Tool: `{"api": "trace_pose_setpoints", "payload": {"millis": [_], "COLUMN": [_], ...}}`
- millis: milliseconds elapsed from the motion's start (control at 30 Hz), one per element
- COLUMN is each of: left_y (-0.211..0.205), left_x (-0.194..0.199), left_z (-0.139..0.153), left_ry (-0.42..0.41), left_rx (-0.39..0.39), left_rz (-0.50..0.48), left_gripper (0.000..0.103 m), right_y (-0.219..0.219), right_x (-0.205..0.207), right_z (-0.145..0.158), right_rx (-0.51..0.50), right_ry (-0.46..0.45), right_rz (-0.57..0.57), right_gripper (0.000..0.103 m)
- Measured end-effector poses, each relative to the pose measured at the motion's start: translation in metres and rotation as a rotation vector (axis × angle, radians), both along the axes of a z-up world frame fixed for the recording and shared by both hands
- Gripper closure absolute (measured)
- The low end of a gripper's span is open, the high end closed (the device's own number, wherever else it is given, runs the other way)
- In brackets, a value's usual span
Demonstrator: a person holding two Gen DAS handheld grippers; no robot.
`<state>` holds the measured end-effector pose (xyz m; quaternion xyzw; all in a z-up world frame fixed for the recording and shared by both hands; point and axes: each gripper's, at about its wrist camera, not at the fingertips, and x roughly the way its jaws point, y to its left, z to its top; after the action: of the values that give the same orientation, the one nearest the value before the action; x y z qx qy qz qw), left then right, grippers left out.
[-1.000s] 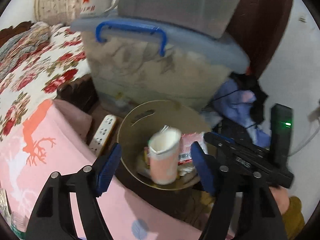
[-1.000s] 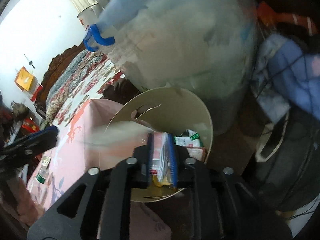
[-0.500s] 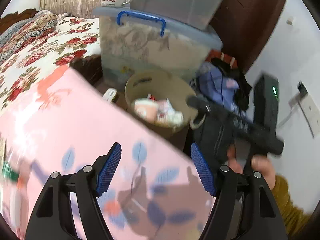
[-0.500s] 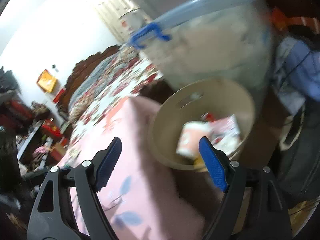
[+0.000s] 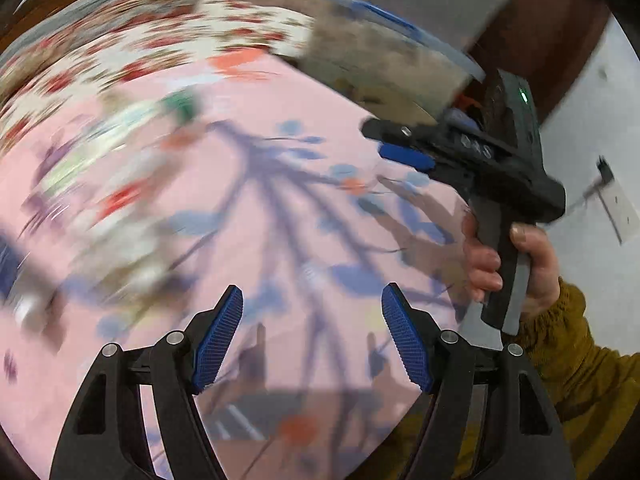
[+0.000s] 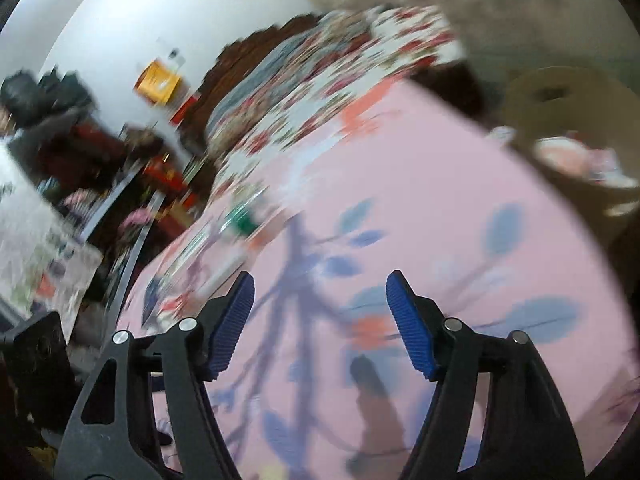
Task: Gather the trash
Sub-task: 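Move both open tools back over the table, then grasp the crumpled white-red paper with the right tool while the left tool reaches the blue carton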
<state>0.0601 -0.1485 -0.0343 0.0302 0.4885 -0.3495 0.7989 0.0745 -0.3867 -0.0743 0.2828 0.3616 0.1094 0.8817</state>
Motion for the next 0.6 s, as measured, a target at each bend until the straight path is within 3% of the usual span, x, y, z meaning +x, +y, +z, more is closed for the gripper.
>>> {"api": "trace_pose_setpoints", "payload": {"millis": [200,300,400,600], "left_y": [0.113,0.161,0.19,0.201], "left_x": [0.015,0.036,0.06,0.114], "left_z": [0.018,0.024,0.022,0.009], "left_ry": [0.019,0.023,0.05,0.068], "left_rx": [-0.122,-0.153,-0.183,-0.158], "left_rz": [0.271,0.44,0.559,0.663], "left_gripper": [0.035,0.023,0.017,0.016], "right_y": [0.09,0.126,0.155,0.193], "right_x": [0.015,0.02,0.023,0.028], "right_z": [0.006,0.004,0.001,-0.006], "right_rx": [-0.065,-0.099,-0.153,-0.241], "right_ry": [-0.003,0.003,0.007,0.026], "right_rz": [0.151,0.194,0.207,0.241], "right_gripper": [0.032,0.031,0.024,0.021]}}
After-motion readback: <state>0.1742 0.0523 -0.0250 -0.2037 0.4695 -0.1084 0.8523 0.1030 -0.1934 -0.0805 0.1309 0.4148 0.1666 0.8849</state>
